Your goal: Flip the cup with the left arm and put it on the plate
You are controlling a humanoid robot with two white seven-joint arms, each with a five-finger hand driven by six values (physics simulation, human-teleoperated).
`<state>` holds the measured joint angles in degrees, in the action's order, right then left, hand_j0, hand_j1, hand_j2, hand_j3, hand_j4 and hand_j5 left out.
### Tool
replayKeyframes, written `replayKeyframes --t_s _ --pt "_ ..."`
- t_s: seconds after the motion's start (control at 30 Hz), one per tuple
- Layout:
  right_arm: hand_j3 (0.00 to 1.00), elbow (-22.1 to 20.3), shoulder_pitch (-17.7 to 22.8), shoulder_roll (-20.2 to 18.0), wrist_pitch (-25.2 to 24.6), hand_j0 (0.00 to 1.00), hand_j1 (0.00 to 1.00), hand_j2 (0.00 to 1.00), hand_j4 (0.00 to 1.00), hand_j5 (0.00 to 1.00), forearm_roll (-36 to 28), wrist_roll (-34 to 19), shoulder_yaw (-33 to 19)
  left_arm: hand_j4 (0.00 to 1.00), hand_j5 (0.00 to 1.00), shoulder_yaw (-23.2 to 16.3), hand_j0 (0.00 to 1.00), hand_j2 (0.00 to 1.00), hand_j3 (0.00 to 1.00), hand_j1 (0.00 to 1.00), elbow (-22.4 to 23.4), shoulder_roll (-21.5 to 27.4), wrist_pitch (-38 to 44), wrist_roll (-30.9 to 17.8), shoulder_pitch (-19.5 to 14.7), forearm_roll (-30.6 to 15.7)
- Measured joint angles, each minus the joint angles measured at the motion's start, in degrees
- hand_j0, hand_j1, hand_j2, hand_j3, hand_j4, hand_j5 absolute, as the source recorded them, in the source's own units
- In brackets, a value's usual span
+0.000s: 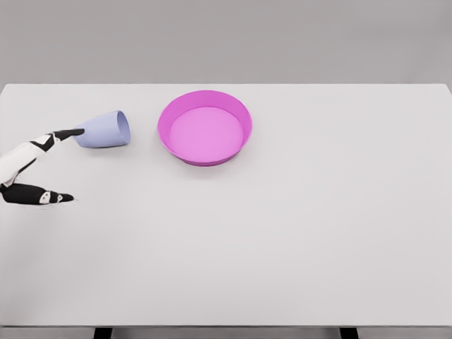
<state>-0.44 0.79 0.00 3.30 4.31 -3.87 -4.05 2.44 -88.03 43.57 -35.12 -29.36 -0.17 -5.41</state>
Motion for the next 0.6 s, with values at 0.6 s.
replayKeyframes --t_s 0.6 --pt "1.00 0.0 0.0 0.0 0.0 1.00 1.00 1.00 1.00 1.00 0.0 0.0 0.0 1.00 1.00 -12.1 1.00 1.00 1.00 1.00 6.4 -5.1 3.6 -5.6 -21.7 12.4"
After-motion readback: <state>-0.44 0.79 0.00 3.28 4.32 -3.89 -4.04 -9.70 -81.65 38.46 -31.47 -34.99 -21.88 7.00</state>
